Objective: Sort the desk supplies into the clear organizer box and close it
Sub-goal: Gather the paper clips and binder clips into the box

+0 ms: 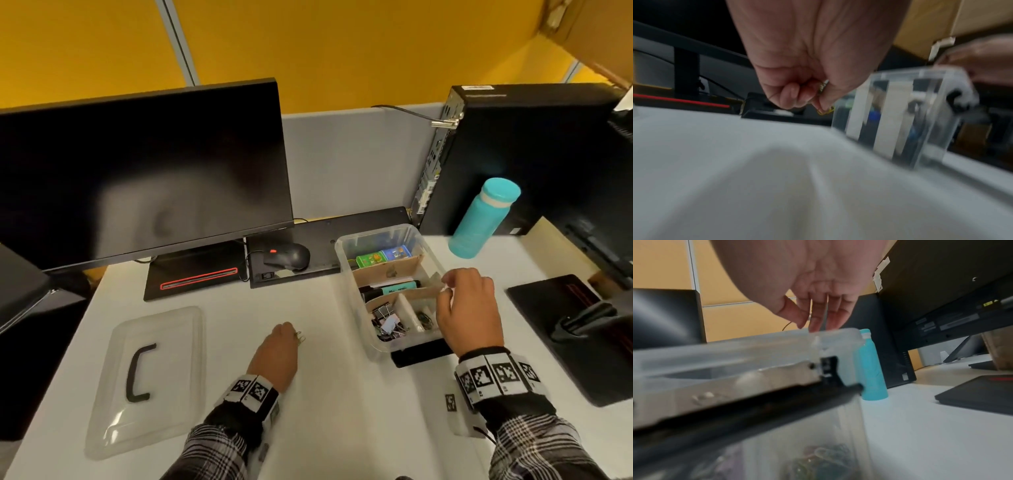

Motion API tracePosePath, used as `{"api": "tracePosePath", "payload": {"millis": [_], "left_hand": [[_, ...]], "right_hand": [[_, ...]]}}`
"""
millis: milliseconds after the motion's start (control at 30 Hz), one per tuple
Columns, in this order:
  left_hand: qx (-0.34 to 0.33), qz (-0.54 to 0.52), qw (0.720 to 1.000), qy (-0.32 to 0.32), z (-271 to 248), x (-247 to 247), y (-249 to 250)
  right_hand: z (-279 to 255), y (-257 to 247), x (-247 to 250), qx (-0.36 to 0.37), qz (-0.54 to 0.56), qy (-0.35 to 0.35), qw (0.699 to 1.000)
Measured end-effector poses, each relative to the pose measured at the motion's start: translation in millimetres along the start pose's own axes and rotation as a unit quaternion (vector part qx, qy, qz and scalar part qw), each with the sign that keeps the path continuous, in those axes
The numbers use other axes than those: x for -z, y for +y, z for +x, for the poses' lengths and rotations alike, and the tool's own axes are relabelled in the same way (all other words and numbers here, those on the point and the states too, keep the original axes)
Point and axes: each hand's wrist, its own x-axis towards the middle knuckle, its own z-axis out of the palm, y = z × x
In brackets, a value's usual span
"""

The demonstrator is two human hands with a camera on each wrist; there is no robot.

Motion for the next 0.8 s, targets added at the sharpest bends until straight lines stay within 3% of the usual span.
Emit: {"api": "tracePosePath", "payload": {"millis": [100,200,300,400,600,700,800], "left_hand": [[-0.013,-0.088,0.994,0.057,-1,33,36],[-0.077,-0.122,0.987,0.075,-3,60,92],[-0.174,-0.094,0.979,0.045,2,66,151],[-0.252,0.009,0.968,-0.006,21,56,202],[-0.242,0.175,0.949,-0.101,50,35,243],[-0.218,0.161,0.953,-0.137,59,29,242],[-0.221,0.108,0.96,-0.131,59,31,241]], "right_hand": [[-1,26,-14,-0.003,0.007,0.008,1.0],[-10,43,-32,-0.063,0.179,-0.022,0.982],[-16,47,-38,-0.078,0.276,-0.023,0.958],[-16,52,-39,-0.059,0.297,-0.021,0.953],[-14,60,-41,-0.04,0.32,-0.029,0.946],[-14,63,-44,-0.035,0.315,-0.03,0.948],[-13,63,-45,-0.032,0.304,-0.03,0.952]]}}
